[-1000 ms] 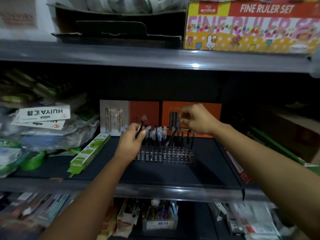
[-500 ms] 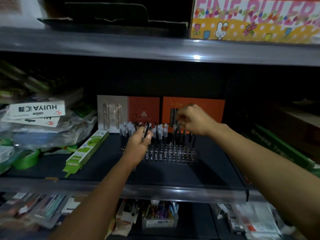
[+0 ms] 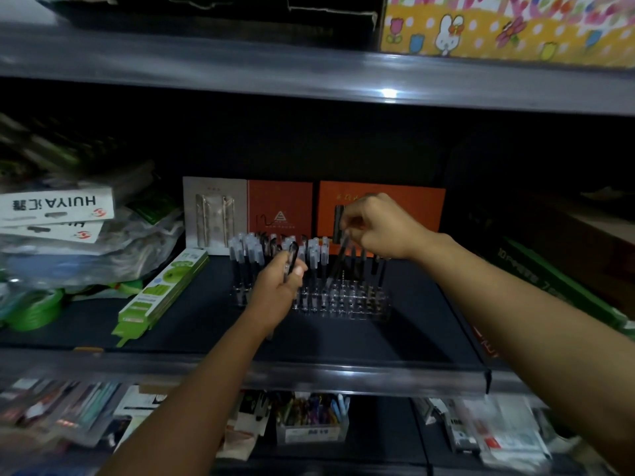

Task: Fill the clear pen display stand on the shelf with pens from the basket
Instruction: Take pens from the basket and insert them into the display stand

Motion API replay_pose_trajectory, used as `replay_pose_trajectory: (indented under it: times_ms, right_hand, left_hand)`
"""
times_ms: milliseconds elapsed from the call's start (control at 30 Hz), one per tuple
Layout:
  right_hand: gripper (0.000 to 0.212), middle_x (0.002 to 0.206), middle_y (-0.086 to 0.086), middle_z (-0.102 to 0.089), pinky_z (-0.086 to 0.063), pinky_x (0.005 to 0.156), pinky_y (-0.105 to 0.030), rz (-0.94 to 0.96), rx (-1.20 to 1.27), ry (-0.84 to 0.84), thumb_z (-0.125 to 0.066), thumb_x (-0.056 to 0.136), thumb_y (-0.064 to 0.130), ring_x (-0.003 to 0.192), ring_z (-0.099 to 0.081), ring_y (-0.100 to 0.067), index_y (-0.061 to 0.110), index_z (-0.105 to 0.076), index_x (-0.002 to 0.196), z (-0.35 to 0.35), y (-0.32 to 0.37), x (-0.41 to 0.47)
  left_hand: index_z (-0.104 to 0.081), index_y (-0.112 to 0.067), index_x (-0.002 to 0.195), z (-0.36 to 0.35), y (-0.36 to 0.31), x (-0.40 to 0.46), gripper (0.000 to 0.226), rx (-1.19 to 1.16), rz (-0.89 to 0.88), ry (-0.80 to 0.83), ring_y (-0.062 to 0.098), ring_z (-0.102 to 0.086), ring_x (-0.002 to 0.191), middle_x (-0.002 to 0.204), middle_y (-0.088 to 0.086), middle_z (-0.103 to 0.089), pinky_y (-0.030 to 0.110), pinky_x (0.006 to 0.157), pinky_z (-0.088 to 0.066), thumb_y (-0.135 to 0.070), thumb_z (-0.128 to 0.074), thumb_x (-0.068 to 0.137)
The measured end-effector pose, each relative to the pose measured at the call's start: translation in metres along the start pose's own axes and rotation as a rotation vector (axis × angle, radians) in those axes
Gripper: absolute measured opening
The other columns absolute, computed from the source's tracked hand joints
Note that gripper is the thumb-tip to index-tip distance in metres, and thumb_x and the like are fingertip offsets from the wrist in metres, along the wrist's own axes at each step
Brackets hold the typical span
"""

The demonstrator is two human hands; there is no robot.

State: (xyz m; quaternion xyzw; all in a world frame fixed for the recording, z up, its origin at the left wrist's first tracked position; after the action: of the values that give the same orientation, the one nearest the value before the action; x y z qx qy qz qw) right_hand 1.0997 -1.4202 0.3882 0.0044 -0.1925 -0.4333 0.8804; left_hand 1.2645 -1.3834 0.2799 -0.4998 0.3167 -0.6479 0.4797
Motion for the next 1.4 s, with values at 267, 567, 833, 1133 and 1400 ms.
replay_pose_trajectory:
  times_ms: [267, 567, 833, 1133, 1400]
  right_hand:
    - [0.014, 0.078, -0.006, -0.066, -0.056, 0.065, -0.040, 0.030, -0.044, 0.017, -0.056, 0.083, -0.002, 0.072, -0.063, -0.018, 0.007, -0.066, 0.082, -0.006, 0.007, 0.004]
    - [0.017, 0.080, -0.004, -0.067, -0.055, 0.067, -0.039, -0.002, -0.084, -0.018, -0.055, 0.082, -0.003, 0.074, -0.062, -0.018, 0.008, -0.068, 0.083, -0.004, -0.005, 0.005]
    - [0.015, 0.081, -0.005, -0.066, -0.054, 0.064, -0.034, 0.012, -0.063, 0.034, -0.057, 0.085, -0.003, 0.077, -0.064, -0.020, 0.008, -0.066, 0.083, -0.012, 0.007, 0.010]
    - [0.006, 0.086, -0.002, -0.065, -0.056, 0.071, -0.033, -0.030, -0.018, 0.148, -0.064, 0.088, 0.004, 0.083, -0.064, -0.017, 0.009, -0.061, 0.089, -0.034, 0.010, 0.016]
    - [0.005, 0.084, -0.002, -0.067, -0.057, 0.079, -0.040, -0.006, -0.028, 0.159, -0.065, 0.087, 0.005, 0.083, -0.064, -0.014, 0.008, -0.068, 0.084, -0.048, 0.009, 0.022]
  left_hand:
    - [-0.050, -0.023, 0.089, 0.002, -0.002, -0.002, 0.016, -0.014, 0.002, 0.008, 0.012, -0.046, 0.066, 0.075, -0.002, -0.051, 0.024, 0.060, -0.040, -0.011, -0.043, 0.098]
    - [-0.049, -0.021, 0.090, 0.004, -0.004, -0.004, 0.014, -0.017, -0.002, 0.014, 0.015, -0.045, 0.067, 0.074, 0.001, -0.049, 0.027, 0.061, -0.040, -0.012, -0.043, 0.098]
    - [-0.050, -0.014, 0.095, 0.004, -0.002, -0.003, 0.008, -0.007, -0.015, 0.011, 0.018, -0.044, 0.067, 0.074, 0.003, -0.048, 0.028, 0.062, -0.039, -0.012, -0.043, 0.098]
    - [-0.049, -0.020, 0.092, 0.006, 0.002, -0.003, 0.013, -0.006, -0.015, 0.026, 0.016, -0.044, 0.066, 0.073, 0.004, -0.047, 0.026, 0.060, -0.039, -0.012, -0.042, 0.098]
    - [-0.052, -0.026, 0.089, 0.005, 0.012, 0.001, 0.016, 0.020, -0.013, 0.045, 0.013, -0.049, 0.065, 0.074, -0.002, -0.051, 0.029, 0.065, -0.043, -0.015, -0.044, 0.098]
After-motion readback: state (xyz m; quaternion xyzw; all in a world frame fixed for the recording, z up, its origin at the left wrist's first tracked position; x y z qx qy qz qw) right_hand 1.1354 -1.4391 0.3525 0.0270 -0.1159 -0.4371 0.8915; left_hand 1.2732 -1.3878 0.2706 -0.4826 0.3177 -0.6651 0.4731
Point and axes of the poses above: each hand's wrist, its own x-axis towards the middle knuckle, its own z-axis out of the back of the hand, y = z × x, the point moved 5 cm from there along x, towards the middle knuckle
